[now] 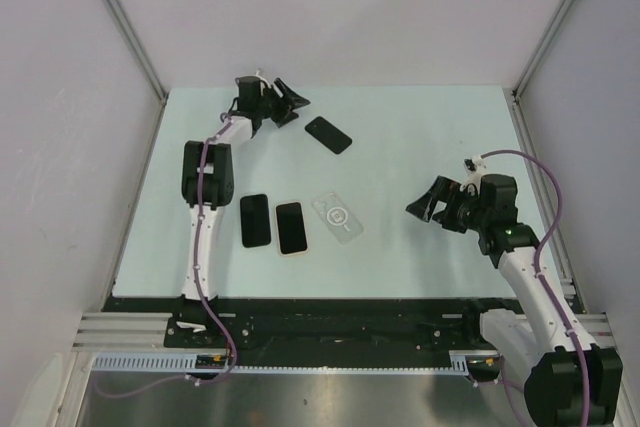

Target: Put the phone into the phone case

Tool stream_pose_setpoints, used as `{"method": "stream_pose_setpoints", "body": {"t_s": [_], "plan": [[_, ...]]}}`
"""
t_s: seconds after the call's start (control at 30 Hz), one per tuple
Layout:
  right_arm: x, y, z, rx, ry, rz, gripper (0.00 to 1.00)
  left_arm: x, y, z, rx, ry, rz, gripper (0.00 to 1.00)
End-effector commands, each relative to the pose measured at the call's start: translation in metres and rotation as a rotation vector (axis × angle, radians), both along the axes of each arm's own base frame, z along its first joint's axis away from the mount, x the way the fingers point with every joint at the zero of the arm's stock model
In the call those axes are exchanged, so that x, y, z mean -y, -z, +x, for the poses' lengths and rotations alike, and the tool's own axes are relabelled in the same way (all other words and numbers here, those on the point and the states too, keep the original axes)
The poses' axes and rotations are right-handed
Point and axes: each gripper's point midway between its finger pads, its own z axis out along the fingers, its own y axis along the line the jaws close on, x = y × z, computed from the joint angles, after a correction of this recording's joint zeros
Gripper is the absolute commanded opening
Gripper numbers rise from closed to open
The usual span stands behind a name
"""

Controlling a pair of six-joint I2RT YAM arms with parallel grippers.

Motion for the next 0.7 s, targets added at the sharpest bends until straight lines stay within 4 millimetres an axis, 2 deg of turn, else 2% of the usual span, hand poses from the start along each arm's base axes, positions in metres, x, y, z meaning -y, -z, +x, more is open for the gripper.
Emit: {"method": "stream_pose_setpoints", "body": {"t_s": [0.0,0.03,0.2,0.33,0.47,0.67], "plan": [[0.011,-0.02,0.013,0.078,0.036,-0.05,1.0,0.02,-0.032,0.027,0.089,0.026,-0.094,0.72],[0.01,-0.021,0.014,0.082,0.031,-0.048,1.0,0.023,-0.037,0.03,0.107,0.031,-0.099,0.72],[0.017,-0.029,0.018,0.099,0.043,-0.068,1.0,0.037,-0.015,0.03,0.073,0.054,-0.079,0.71],[0.019,-0.037,0.016,0.12,0.033,-0.089,1.0,0.045,0.005,0.02,0.029,0.074,-0.073,0.69],[0.024,-0.038,0.014,0.121,0.052,-0.109,1.0,0.062,0.011,0.006,0.006,0.125,-0.052,0.7],[0.038,-0.037,0.014,0.095,0.141,-0.134,1.0,0.074,0.017,-0.012,-0.025,0.183,-0.031,0.73]]}}
